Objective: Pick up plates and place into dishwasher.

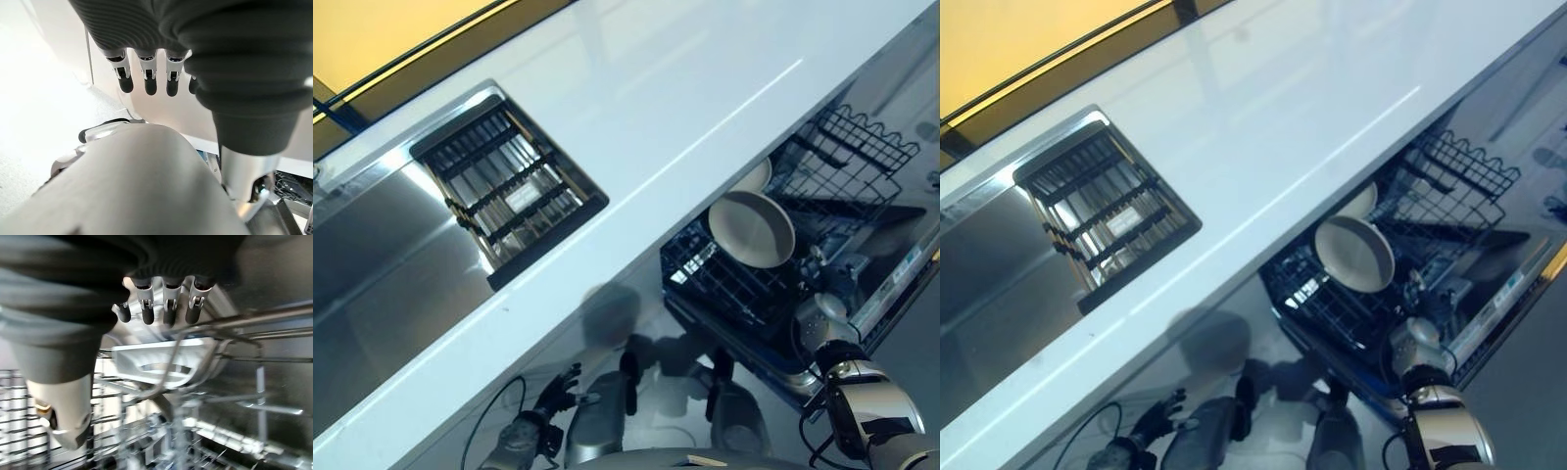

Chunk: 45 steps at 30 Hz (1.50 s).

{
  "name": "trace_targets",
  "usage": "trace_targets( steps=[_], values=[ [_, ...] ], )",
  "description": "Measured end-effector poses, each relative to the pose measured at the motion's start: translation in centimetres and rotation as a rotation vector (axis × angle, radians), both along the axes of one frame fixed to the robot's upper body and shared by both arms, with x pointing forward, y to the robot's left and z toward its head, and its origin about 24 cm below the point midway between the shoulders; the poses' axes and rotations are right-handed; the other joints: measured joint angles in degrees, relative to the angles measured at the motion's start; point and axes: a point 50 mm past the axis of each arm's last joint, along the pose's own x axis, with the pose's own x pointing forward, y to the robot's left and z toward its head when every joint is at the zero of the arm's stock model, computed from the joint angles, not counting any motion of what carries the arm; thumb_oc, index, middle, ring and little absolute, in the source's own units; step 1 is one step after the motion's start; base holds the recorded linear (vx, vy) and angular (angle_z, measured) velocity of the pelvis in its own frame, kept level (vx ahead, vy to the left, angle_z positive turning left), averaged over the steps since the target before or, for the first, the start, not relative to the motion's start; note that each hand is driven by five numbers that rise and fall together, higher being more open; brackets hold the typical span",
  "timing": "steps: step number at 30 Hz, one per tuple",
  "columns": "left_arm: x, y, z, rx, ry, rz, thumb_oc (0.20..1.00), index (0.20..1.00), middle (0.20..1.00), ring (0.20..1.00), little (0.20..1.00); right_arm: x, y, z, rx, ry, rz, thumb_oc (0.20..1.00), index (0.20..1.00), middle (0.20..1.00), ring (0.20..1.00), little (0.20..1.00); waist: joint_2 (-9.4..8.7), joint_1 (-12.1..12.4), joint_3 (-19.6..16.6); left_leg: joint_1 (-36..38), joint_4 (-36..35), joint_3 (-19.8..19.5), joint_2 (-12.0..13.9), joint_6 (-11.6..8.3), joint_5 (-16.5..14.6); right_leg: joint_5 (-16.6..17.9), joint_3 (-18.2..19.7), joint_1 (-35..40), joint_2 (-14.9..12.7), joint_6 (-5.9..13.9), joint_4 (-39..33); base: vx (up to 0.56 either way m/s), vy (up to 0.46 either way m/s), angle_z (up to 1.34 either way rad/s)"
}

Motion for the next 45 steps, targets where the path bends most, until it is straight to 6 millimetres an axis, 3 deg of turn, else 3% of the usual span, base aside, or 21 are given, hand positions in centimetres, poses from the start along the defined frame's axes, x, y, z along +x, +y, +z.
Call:
trace_targets(
  steps=[8,17,25,36,45],
  values=[
    [0.7,-0.6,0.4,-0.012,-0.033,-0.034,1.000,1.000,1.000,1.000,1.000,0.5,-1.2,0.8,0.073,-0.027,-0.075,1.000,1.000,1.000,1.000,1.000,1.38,1.57,1.44,-0.13,0.68,-1.48,-0.50,-0.14,0.06,-1.13,-1.32,0.20,-0.55,-0.11,1.96,0.00,0.004,0.10],
    [1.3,-0.7,0.9,-0.008,-0.056,-0.048,1.000,1.000,1.000,1.000,1.000,0.8,-2.0,1.2,0.333,-0.355,0.011,1.000,1.000,1.000,1.000,1.000,2.54,0.94,3.43,-1.60,1.07,-1.24,-0.74,0.24,0.12,-1.50,-1.16,-1.97,-1.22,0.14,3.49,-0.02,0.023,-0.01],
    [1.5,-1.3,1.0,-0.021,-0.078,-0.048,1.000,1.000,1.000,1.000,1.000,2.0,-1.8,2.6,0.295,-0.375,0.054,1.000,1.000,1.000,1.000,1.000,4.52,1.03,4.46,-2.08,0.87,-1.06,-0.84,-0.01,0.38,-1.31,-1.09,-2.58,-1.29,-0.13,3.55,-0.01,0.032,0.00],
    [1.8,-1.9,1.4,-0.044,-0.100,-0.050,1.000,1.000,1.000,1.000,1.000,5.0,-0.3,6.0,0.241,-0.366,0.090,1.000,1.000,1.000,1.000,1.000,5.41,1.34,5.83,-1.85,-0.22,-1.24,-1.20,-0.06,1.34,-1.31,-1.19,-2.68,-1.59,-0.12,3.65,0.00,0.002,0.01],
    [2.3,-2.4,1.8,-0.055,-0.127,-0.047,1.000,1.000,1.000,1.000,1.000,6.6,0.8,8.0,0.241,-0.403,0.117,1.000,1.000,1.000,1.000,1.000,5.55,3.95,6.98,-1.98,-0.62,-1.58,-1.54,-0.05,1.59,-1.35,-1.49,-2.74,-1.64,-0.07,3.62,0.00,0.003,0.01]
  ],
)
